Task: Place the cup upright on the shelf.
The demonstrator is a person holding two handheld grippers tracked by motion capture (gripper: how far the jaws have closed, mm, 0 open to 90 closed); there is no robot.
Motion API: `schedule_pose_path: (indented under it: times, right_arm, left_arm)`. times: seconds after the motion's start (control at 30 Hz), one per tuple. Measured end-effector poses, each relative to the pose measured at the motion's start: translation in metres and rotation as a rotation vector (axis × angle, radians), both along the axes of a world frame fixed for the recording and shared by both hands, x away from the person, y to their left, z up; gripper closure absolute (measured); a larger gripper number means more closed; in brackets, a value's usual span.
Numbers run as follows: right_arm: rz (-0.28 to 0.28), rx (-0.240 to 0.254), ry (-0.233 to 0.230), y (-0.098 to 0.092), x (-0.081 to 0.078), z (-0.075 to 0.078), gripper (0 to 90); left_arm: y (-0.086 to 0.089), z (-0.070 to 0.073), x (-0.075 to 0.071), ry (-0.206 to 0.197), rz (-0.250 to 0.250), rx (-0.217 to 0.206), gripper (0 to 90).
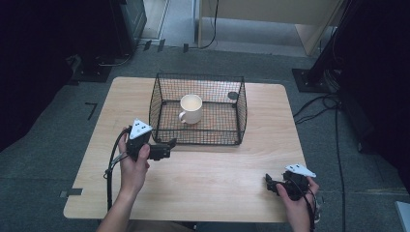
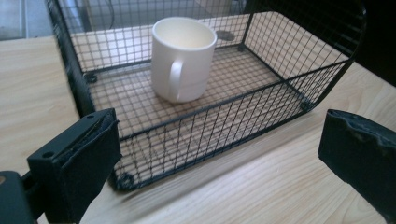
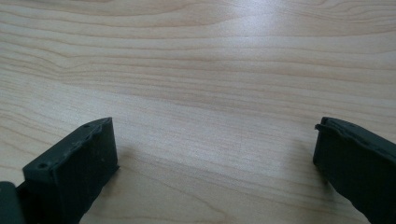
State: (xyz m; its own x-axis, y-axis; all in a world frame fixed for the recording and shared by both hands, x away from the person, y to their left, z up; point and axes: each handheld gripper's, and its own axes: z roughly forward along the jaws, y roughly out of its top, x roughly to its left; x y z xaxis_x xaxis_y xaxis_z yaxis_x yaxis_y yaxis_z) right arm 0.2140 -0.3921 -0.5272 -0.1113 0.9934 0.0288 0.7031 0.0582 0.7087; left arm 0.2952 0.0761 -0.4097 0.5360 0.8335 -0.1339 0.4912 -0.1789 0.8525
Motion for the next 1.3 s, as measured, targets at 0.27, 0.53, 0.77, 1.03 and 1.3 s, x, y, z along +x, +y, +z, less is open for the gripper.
schedule_pose_path:
  times: [0.27, 0.53, 0.77, 1.03, 1.3]
  right_arm:
    - [0.001, -0.001, 0.0, 0.0, 0.0, 0.0, 0.0]
    - [0.001, -0.002, 0.0, 0.0, 0.0, 0.0, 0.0]
    - [0.002, -0.004, -0.001, 0.0, 0.0, 0.0, 0.0]
    - [0.002, -0.004, -0.001, 0.0, 0.0, 0.0, 0.0]
    - [0.003, -0.004, -0.001, 0.0, 0.0, 0.0, 0.0]
  left_arm:
    - [0.02, -0.019, -0.015, -0.003, 0.068, -0.018, 0.0]
    - [0.044, -0.041, -0.028, 0.008, 0.161, 0.007, 0.0]
    - [0.058, -0.056, -0.037, 0.021, 0.216, 0.042, 0.0]
    - [0.071, -0.069, -0.042, 0.045, 0.255, 0.071, 0.0]
    - [0.084, -0.086, -0.051, 0.073, 0.293, 0.129, 0.0]
